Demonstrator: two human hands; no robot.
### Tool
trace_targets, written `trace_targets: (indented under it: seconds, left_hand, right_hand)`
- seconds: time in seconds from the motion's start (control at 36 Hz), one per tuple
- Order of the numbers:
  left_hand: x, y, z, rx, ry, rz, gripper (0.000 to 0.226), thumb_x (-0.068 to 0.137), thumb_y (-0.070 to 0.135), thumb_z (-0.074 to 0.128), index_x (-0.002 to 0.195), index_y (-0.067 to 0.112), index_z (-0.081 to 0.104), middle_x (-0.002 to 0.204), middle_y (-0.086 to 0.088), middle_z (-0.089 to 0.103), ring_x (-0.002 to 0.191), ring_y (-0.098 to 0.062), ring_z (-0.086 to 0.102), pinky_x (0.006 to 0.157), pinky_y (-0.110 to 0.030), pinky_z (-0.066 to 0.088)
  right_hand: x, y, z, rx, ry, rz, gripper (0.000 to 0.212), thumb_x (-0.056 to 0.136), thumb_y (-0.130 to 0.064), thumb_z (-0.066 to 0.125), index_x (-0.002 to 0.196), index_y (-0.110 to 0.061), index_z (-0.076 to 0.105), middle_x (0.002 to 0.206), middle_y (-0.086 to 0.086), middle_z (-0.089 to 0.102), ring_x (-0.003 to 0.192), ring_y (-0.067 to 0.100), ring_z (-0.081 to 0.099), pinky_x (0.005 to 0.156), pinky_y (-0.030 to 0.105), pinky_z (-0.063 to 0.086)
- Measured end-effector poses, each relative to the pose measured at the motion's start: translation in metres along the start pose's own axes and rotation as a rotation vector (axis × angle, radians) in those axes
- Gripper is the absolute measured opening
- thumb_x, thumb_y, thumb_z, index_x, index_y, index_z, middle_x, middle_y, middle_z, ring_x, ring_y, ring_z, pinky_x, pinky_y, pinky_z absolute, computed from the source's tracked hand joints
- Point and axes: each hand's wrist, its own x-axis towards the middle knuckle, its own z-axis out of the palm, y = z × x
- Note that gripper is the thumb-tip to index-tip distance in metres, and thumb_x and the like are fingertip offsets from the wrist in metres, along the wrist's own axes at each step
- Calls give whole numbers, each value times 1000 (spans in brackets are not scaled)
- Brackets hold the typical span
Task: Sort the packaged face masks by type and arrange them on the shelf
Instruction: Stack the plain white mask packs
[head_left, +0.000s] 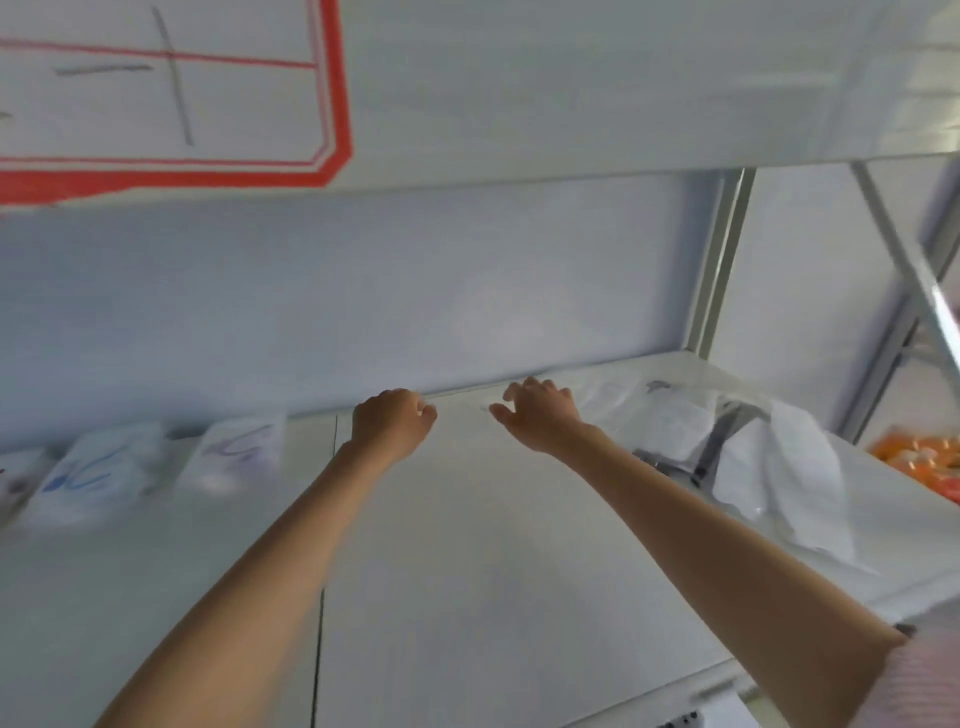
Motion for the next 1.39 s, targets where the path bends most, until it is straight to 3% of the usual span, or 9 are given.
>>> trace_targets:
  seconds: [0.17,0.33,0.56,0.67,0.86,0.94,1.03,1.25,1.39]
  left_hand:
    - [-15,65,21,-15,-30,-33,36,97,37,41,111,18,69,117,-4,66,107,-28,61,84,-29,44]
    - [-30,108,36,-31,-45,-82,35,96,37,42,108,18,69,117,-3,66,106,-28,61,83,-29,43]
    - [-36,143,40,-14,-62,-121,30,93,32,43,92,15,68,100,-4,66,91,-29,62,73,-28,41]
    - [-32,156,36,2,-52,-98,28,91,30,43,87,15,67,97,-5,65,86,-28,62,73,-29,43]
    - [-25,172,35,5,-74,-61,27,91,29,43,84,16,65,98,-2,62,82,-26,57,74,-29,43]
    - [-25,179,39,-7,-95,-40,20,92,31,43,81,26,58,95,0,57,79,-25,54,73,-29,41]
    - [-27,181,43,-8,-120,-35,29,92,31,43,88,16,67,98,-1,59,82,-26,57,72,-28,39]
    - [-37,180,45,-49,-116,-58,27,93,31,45,94,17,68,106,-1,62,85,-25,56,72,-26,35]
    - [-45,175,47,-82,-150,-95,30,93,33,43,95,17,69,107,-4,63,94,-28,61,73,-27,37]
  right_hand:
    - [-16,87,-13,-17,-24,20,46,98,-44,37,132,-17,51,134,10,48,127,29,41,102,39,31]
    - [-27,167,-24,-4,2,69,44,97,-41,39,131,-15,53,131,11,51,124,30,43,99,40,34]
    - [-55,285,-43,-55,9,439,40,95,-29,37,125,-9,55,129,15,52,122,34,45,100,41,35]
    - [-70,321,-41,-133,-111,615,59,95,-54,36,138,-14,45,140,11,44,128,33,40,104,42,32]
    - [-84,328,-24,-63,-194,722,96,77,-81,41,143,-11,37,142,11,39,129,32,34,103,40,30]
    - [-78,320,-17,39,-115,696,105,69,-82,52,140,-6,37,136,11,42,128,32,35,101,39,32]
    - [-73,307,-11,218,-56,689,111,65,-72,68,142,-2,28,138,14,39,130,33,35,104,41,33]
    - [-64,287,-2,205,223,636,81,73,-48,76,126,-1,36,125,17,40,118,35,40,97,40,37]
    - [-66,288,3,125,301,571,58,88,-42,61,124,-2,41,123,17,46,115,34,39,96,40,32]
